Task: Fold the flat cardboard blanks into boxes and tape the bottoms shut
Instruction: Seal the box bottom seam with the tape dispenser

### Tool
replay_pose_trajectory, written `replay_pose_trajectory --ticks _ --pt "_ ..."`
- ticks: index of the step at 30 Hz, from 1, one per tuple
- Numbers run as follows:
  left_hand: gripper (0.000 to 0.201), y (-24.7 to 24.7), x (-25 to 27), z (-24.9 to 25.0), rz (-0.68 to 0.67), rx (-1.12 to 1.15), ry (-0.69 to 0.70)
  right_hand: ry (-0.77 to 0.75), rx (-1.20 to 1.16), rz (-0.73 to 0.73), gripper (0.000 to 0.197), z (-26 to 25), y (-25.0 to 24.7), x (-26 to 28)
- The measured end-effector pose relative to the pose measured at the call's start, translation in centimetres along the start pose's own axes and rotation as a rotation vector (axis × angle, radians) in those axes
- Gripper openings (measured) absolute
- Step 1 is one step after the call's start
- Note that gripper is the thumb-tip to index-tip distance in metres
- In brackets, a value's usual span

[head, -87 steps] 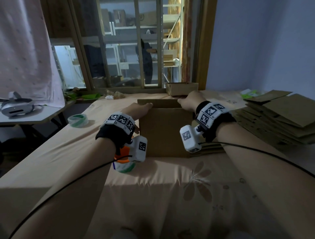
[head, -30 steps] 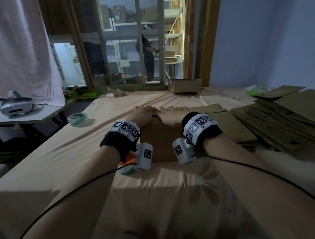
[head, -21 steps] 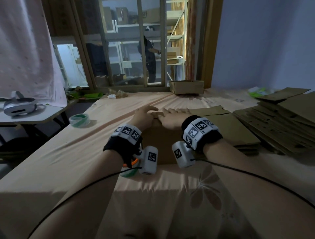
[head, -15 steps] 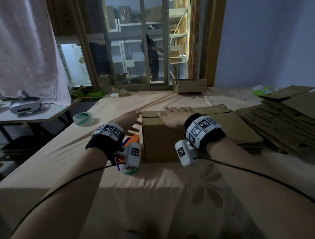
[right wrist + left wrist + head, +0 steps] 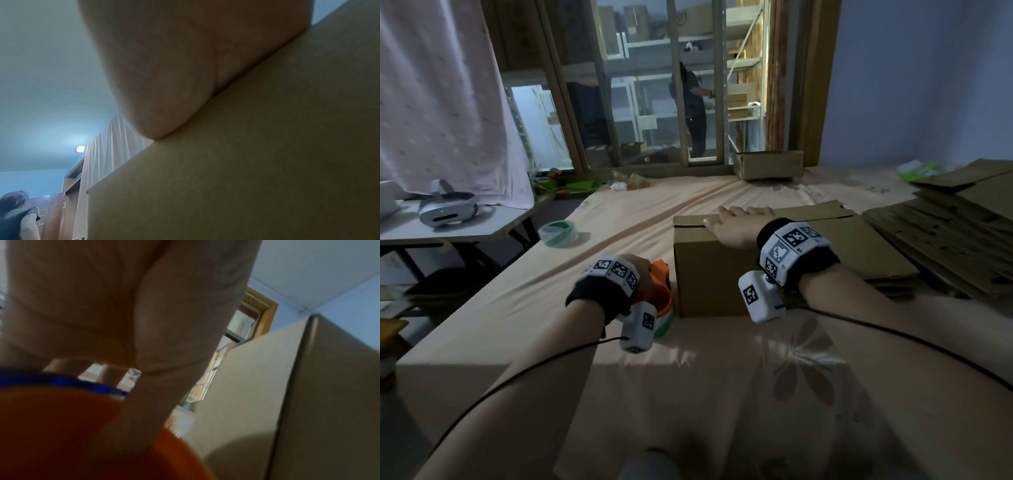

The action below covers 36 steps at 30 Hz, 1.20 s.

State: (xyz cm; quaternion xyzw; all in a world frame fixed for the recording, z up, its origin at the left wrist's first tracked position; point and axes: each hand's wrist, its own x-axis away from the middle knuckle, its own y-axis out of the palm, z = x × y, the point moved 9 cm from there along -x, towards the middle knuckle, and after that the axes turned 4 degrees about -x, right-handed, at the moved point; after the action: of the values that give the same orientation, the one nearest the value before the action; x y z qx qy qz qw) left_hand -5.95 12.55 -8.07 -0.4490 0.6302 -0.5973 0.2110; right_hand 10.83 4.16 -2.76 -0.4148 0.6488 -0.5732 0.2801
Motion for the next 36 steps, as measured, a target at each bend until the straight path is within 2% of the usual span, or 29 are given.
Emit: replay_pose_trajectory --ticks 1,2,4,7,10,11,14,15,18,21,25,30,36 --pt "0.023 0.2 -0.1 0.0 0.005 0.038 0.001 0.0 0.003 -0.001 0.069 0.0 0.0 0.0" --pt "0.021 0.2 0.6 0.2 0.012 0.078 -0.018 0.001 0.005 -0.003 0.069 0.0 0.0 -0.1" --pt "0.03 -0.4 1.6 0.5 0.081 0.151 -0.072 0.006 0.012 -0.009 0.068 0.1 0.0 -0.1" --pt "0.043 -1.2 3.5 0.9 0.105 0.29 -0.113 0.003 0.018 -0.005 0.068 0.2 0.0 -0.2" --pt "0.038 0.1 1.6 -2.4 0.099 0.414 -0.17 -0.01 0.009 0.009 0.068 0.1 0.0 -0.1" --pt "0.037 0.6 0.2 -3.7 0.128 0.515 -0.188 -0.018 0.004 0.022 0.068 0.1 -0.1 0.0" --pt "0.061 0.1 -0.5 -6.0 0.295 0.811 -0.286 -0.066 -0.012 0.09 0.069 0.0 0.0 0.5" --pt "0.059 -0.2 -0.3 -6.7 0.337 0.915 -0.304 -0.083 -0.008 0.125 0.069 -0.1 -0.1 0.7" --pt "0.028 -1.2 1.2 -6.3 0.251 1.141 -0.16 -0.123 0.01 0.245 0.068 -0.5 -0.7 0.9" --pt "0.031 -1.6 2.4 -6.5 0.193 1.322 -0.07 -0.131 -0.009 0.266 0.067 -0.6 -1.0 1.0" --pt "0.038 -3.1 4.8 -5.8 0.184 1.333 0.036 -0.126 -0.015 0.329 0.063 -0.5 -2.6 1.9" --pt "0.043 -3.2 7.4 -3.5 0.094 1.355 0.196 -0.132 -0.019 0.37 0.059 -1.1 -4.5 2.5" --pt "0.04 -3.1 9.3 -0.6 0.045 1.33 0.369 -0.223 -0.127 0.509 0.038 -1.6 -6.8 5.3"
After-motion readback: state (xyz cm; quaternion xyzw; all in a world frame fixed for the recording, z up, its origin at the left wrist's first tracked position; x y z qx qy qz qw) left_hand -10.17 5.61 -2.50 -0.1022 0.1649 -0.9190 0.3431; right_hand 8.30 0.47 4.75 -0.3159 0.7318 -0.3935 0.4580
